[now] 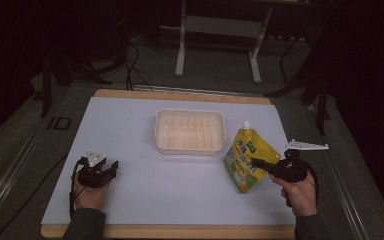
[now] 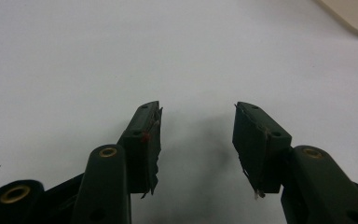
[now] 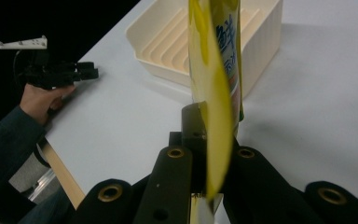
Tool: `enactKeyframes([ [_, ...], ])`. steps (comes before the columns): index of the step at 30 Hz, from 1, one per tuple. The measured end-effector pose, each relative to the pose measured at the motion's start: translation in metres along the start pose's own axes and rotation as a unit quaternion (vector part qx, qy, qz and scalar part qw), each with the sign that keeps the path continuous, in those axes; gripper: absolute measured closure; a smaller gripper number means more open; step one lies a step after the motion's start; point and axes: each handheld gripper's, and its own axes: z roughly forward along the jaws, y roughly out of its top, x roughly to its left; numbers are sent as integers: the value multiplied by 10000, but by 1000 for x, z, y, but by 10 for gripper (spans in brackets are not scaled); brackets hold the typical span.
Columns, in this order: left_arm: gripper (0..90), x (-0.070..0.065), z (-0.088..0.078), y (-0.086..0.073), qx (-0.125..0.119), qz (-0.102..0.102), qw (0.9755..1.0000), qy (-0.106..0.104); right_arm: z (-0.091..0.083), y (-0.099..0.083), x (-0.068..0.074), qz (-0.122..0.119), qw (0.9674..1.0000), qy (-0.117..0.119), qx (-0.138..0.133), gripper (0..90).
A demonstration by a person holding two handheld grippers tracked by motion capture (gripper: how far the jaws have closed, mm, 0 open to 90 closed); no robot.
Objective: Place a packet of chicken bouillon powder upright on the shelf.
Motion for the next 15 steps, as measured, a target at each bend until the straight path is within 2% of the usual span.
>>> enactKeyframes([
  [15,508,0,0,0,8,-12,10000,11,6,7,12,-49,9997,139,-203,900],
])
